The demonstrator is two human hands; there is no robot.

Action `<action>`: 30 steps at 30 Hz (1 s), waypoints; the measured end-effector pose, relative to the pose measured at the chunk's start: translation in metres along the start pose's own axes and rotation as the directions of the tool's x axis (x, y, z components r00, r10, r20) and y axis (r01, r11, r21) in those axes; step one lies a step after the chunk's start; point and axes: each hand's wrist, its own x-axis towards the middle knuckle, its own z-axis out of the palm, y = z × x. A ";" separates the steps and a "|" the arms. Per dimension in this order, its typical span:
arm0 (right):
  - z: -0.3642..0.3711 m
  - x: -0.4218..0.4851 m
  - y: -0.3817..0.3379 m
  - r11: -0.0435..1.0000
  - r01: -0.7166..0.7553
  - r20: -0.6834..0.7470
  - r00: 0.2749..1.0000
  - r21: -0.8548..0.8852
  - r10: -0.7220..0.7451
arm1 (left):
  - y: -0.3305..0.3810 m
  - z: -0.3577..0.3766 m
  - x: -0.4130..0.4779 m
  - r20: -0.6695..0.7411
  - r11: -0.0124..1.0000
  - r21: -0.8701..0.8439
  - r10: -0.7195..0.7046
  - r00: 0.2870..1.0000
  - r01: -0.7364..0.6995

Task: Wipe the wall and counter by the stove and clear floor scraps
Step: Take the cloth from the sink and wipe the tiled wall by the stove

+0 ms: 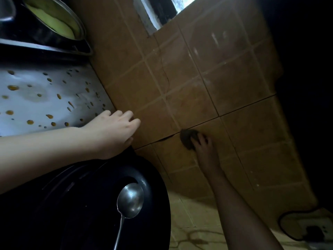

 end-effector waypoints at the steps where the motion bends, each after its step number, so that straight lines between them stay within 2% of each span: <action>1: 0.011 -0.008 -0.002 0.999 0.036 0.063 0.997 -0.029 -0.034 | 0.001 0.002 -0.001 0.003 1.000 0.000 -0.002 1.000 0.002; 7: 0.049 -0.055 0.011 0.964 0.242 0.217 0.952 -0.114 -0.214 | 0.013 0.017 -0.004 0.020 1.000 -0.005 -0.023 1.000 0.023; 11: 0.051 -0.054 0.027 0.961 0.255 0.242 0.944 -0.104 -0.224 | 0.035 0.028 -0.006 0.015 1.000 0.006 0.001 1.000 -0.001; 15: 0.026 -0.022 0.021 0.979 0.200 0.169 0.967 -0.032 -0.192 | 0.044 0.022 -0.004 -0.018 0.999 0.020 -0.026 1.000 0.026; 17: 0.011 0.004 0.015 0.980 0.199 0.045 0.979 -0.017 -0.198 | 0.045 0.019 -0.003 -0.039 0.998 0.016 -0.055 0.998 0.055; 20: -0.017 0.057 -0.008 0.980 0.121 -0.117 0.988 0.159 -0.103 | 0.038 0.017 -0.007 -0.055 0.995 -0.002 -0.097 0.994 0.097; 23: -0.040 0.100 -0.031 0.997 0.027 -0.309 0.951 0.071 -0.004 | 0.029 0.015 -0.010 -0.104 0.989 -0.025 -0.148 0.983 0.146; 26: -0.039 0.113 -0.049 0.998 0.059 -0.308 0.950 0.028 -0.047 | 0.026 0.018 -0.010 -0.125 0.988 -0.018 -0.157 0.980 0.156; 28: -0.022 0.100 -0.054 0.988 0.149 -0.283 0.947 -0.031 -0.152 | 0.027 0.020 -0.008 -0.120 0.988 -0.015 -0.153 0.981 0.153; 30: 0.010 0.074 -0.050 0.965 0.250 -0.131 0.957 -0.073 -0.258 | 0.030 0.022 -0.005 -0.105 0.989 -0.010 -0.146 0.984 0.146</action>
